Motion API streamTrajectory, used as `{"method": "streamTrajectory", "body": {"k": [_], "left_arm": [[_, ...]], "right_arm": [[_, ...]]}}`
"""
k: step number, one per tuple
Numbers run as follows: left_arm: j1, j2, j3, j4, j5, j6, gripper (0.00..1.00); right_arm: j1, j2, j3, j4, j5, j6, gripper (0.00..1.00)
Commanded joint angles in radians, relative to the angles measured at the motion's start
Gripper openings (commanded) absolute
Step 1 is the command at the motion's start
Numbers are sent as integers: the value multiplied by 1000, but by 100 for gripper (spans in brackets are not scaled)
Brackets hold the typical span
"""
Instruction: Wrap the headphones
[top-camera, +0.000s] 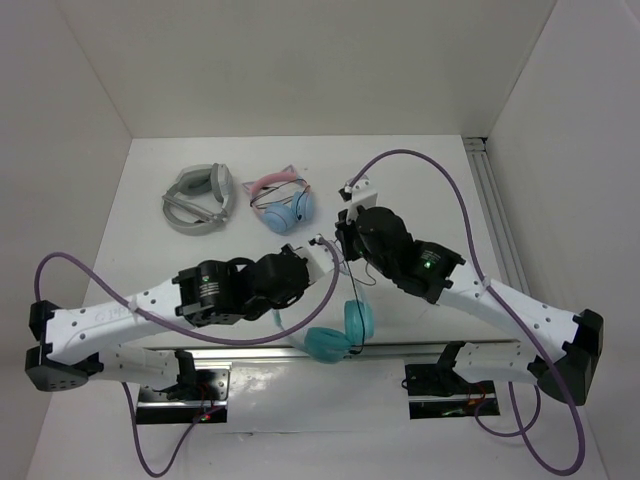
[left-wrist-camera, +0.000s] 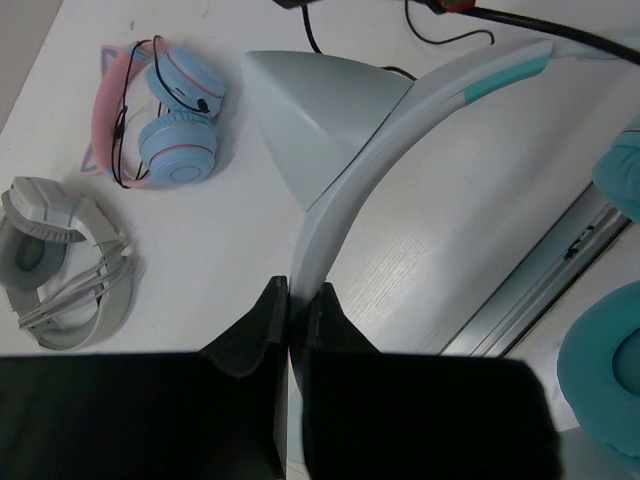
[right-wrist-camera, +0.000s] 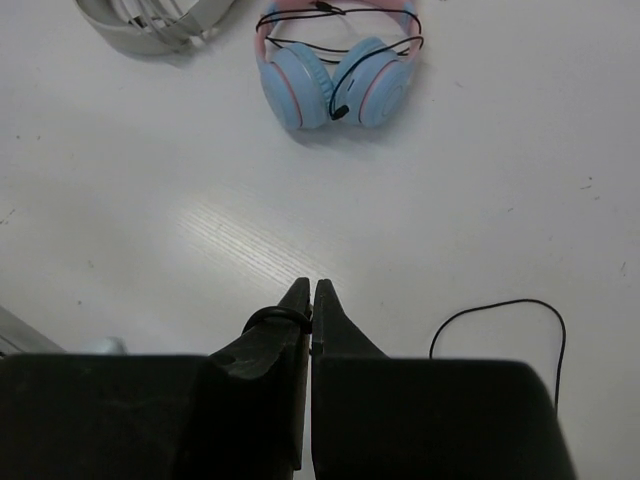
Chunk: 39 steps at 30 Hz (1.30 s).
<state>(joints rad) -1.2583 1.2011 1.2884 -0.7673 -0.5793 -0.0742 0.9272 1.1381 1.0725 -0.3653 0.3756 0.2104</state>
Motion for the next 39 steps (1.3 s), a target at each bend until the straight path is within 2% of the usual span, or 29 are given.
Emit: {"method": "streamTrajectory", "body": {"k": [1,7,13,14,18,22,23,24,27,32,36,39], "left_arm": [[-15,-115,9,86,124,28,0],[-15,-201,0,106,127,28,0],[-15,-264,0,155,203,28,0],[-15,-282,0,170,226,19,0],[-15,-334,-20,215,271,8,0],[-15,-365,-20,241,262,-33,0],[-15,-365,-20,250,253,-33,0],[-15,-374,-20,250,253,-59,0],[-15,-364,-11,260,217,-93,0],[-15,-345,11,269,139,-159,0],[-15,-359,37,269,-69,-252,0],[-15,-397,37,278,-148,-306,0]], "right_arm": [[-2,14,-13,89,8,-14,0],[-2,14,-54,137,-33,-40,0],[-2,-11,-131,247,-271,-101,0],[-14,-23,-143,264,-356,-127,0],[-50,-73,-207,394,-536,-151,5],[-70,-98,-279,515,-630,-120,9],[-70,-98,-292,543,-647,-111,10],[-70,-98,-304,598,-673,-92,16],[-70,-86,-351,679,-693,-51,23],[-70,-35,-437,845,-704,-14,24],[-70,-17,-497,931,-695,9,24],[-70,-8,-548,1011,-695,43,24]]}}
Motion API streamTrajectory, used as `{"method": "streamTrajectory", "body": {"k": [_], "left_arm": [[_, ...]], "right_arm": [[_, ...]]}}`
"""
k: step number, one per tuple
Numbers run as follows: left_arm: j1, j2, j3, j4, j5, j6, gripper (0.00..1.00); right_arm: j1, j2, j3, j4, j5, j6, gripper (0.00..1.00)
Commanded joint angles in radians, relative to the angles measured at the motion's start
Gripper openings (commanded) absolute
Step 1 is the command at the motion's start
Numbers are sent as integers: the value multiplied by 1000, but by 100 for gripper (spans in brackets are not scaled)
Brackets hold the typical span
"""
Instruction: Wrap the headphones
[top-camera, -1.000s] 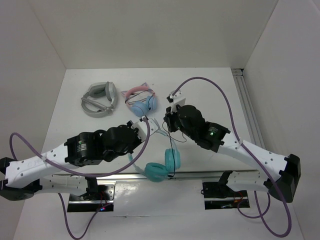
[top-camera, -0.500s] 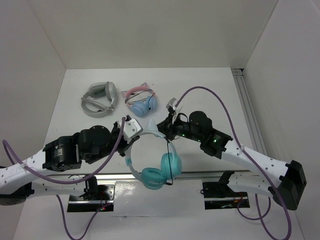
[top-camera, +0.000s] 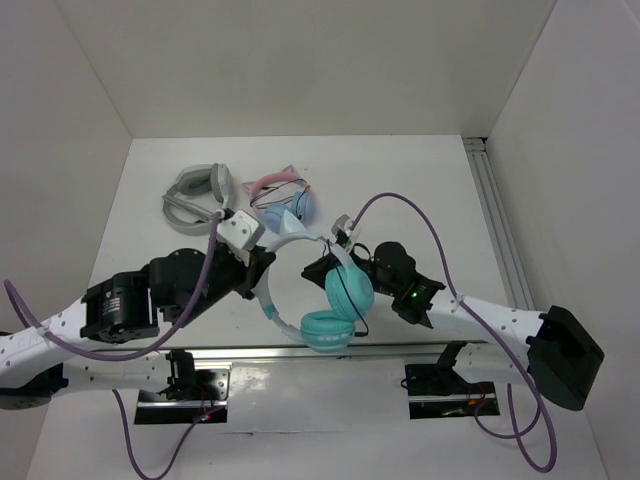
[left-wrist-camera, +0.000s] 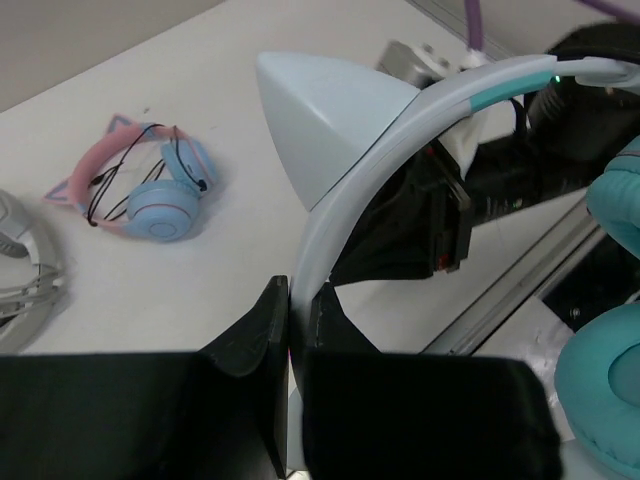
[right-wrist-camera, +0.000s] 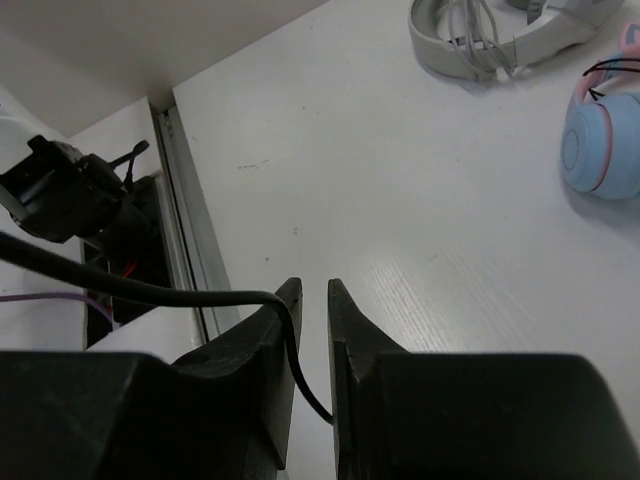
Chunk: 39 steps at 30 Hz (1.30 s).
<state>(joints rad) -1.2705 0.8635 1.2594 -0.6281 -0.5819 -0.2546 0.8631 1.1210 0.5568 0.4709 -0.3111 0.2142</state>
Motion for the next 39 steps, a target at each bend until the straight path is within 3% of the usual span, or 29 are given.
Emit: {"method": "streamTrajectory", "body": {"k": [1,8,13,20,26,30,35,39], "left_arm": [[-3,-69,66,139,-145,-136,0],[-3,-112,55,153,-308,-227,0],[-3,-132,64,143,-442,-301,0],[-3,-86,104,71,-627,-437,0],[-3,-21,156,53,-783,-437,0],[-3,20,178,82,-892,-373,0],[-3,11,98,355,-993,-140,0],[37,11,77,375,-993,-149,0]], "right_arm": [[-15,19,-43,199,-19,39,24],[-15,109,-86,348,-63,85,24],[-15,148,-149,488,-94,154,17],[120,191,-170,603,-80,174,12],[171,209,-216,686,-40,183,1],[223,198,-228,664,-17,183,1],[292,177,-239,653,4,183,4],[349,158,-228,621,39,153,4]]}}
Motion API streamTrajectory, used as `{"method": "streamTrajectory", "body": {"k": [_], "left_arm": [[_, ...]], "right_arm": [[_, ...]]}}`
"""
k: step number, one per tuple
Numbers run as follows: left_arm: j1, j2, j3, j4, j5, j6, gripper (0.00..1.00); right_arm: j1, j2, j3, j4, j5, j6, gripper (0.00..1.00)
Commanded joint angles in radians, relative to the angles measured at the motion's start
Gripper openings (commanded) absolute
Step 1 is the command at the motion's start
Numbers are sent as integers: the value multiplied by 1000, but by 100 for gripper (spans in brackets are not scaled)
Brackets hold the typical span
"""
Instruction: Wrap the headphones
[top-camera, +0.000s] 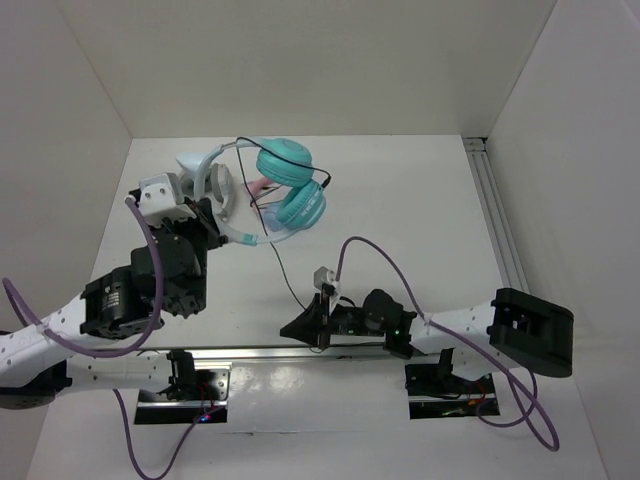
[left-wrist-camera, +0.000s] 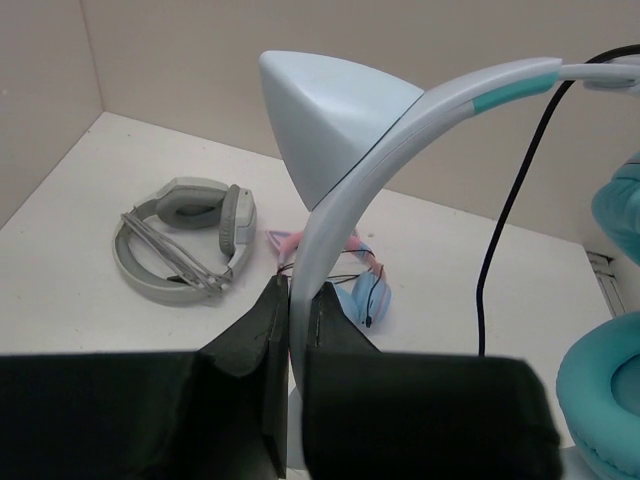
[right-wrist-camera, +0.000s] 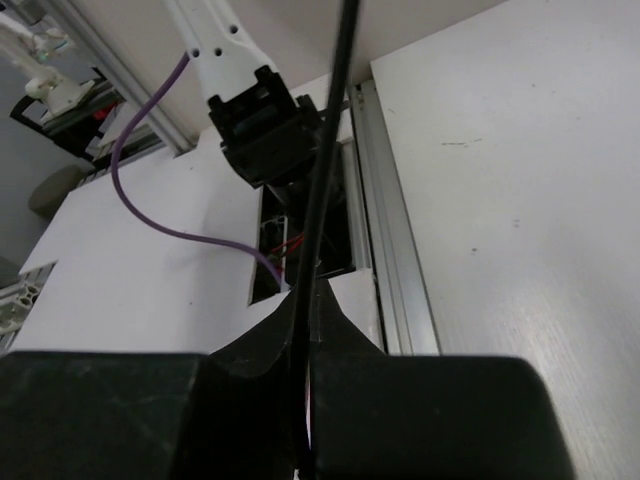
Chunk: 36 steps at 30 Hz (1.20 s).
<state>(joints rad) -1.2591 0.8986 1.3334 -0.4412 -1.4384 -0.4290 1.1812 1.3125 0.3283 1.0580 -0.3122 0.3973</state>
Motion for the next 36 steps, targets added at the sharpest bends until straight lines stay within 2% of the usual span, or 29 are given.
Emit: {"method": "streamTrajectory", "body": {"k": [1,3,4,7,10,11,16,18,21,23,24,26,27,28,32,36], "left_arm": [[36,-24,-6,188,-137,26,0],[82,-15,-36,215,-137,26,0],[101,-6,-68,248,-137,77,0],[189,35,-100,279,-137,88,0],[254,63,-141,297,-126,130,0],[263,72,-169,317,-126,189,0],[254,123,-200,286,-102,318,0],[224,134,-233,249,-103,407,0],[132,154,-301,295,-128,554,0],[72,154,-374,455,-149,729,0],[61,140,-478,740,-149,982,0],[43,106,-586,1090,-149,1250,0],[30,97,-668,1257,-149,1473,0],[30,88,-697,1444,-149,1539,0],[21,45,-734,1382,-149,1518,0],[12,19,-705,1434,-149,1515,0]], "right_arm": [[58,-33,9,14,62,-31,4],[86,-42,20,-6,84,-40,1],[118,-58,32,-21,111,-54,1],[185,-99,77,-133,186,-116,0],[276,-162,142,-284,307,-164,0],[314,-191,162,-373,371,-188,0],[415,-248,333,-660,606,-268,0],[437,-248,421,-812,718,-288,0],[449,-248,503,-973,821,-318,0],[449,-248,577,-1044,857,-340,0],[458,-248,604,-1120,899,-341,0],[459,-248,666,-1180,942,-350,0],[469,-248,682,-1205,985,-350,0],[469,-248,708,-1252,1002,-350,0],[480,-248,753,-1368,1085,-350,0],[480,-248,776,-1421,1192,-350,0]]}}
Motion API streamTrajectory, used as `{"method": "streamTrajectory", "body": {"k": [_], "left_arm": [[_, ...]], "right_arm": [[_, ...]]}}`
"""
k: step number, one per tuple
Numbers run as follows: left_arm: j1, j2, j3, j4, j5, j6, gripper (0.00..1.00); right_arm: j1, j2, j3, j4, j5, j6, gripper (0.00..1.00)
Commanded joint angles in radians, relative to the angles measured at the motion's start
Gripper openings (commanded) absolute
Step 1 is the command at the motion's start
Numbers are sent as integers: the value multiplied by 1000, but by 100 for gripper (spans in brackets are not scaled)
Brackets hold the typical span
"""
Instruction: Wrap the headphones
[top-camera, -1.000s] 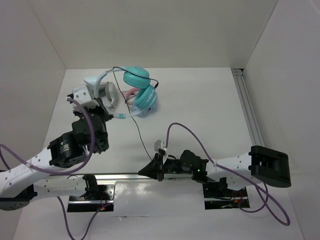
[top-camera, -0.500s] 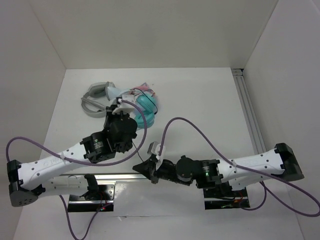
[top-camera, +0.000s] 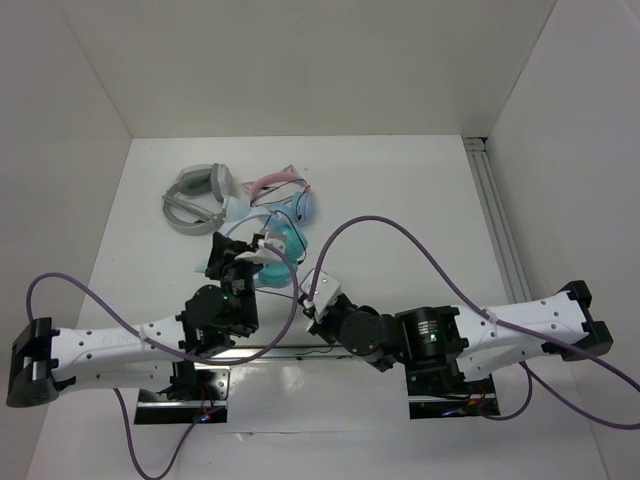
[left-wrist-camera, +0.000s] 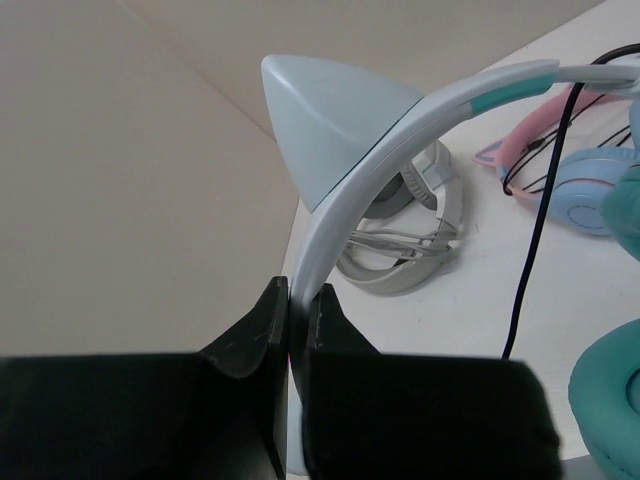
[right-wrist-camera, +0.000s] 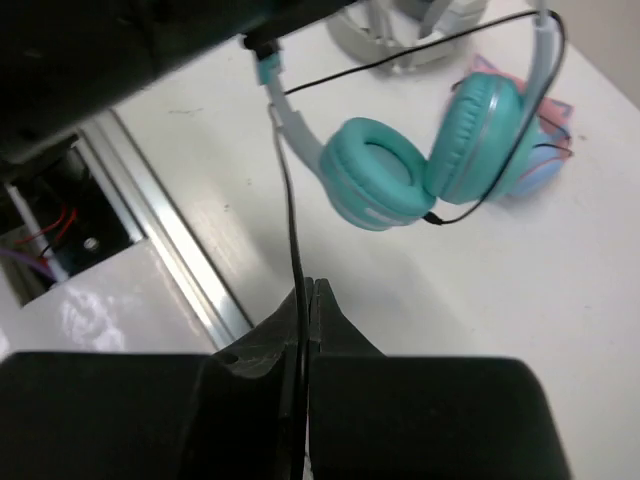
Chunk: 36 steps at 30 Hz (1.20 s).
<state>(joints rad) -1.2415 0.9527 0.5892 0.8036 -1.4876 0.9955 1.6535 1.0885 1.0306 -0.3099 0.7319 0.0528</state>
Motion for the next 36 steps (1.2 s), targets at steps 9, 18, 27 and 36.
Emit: {"method": "streamTrajectory", "body": {"k": [9,18,27,36], "left_arm": [[3,64,124,224,-100,92,0],[264,515,237,1034,-89,712,0],[379,840,636,1034,-86,793,0],[216,625,839,1034,-97,812,0]], "right_arm": [[8,-125,-32,224,374,-105,0],[-136,-260,-78,370,293,-151,0],[-215,-260,-46,328,205,-140,0],[-224,-271,-86,279,123,-58,0]]}}
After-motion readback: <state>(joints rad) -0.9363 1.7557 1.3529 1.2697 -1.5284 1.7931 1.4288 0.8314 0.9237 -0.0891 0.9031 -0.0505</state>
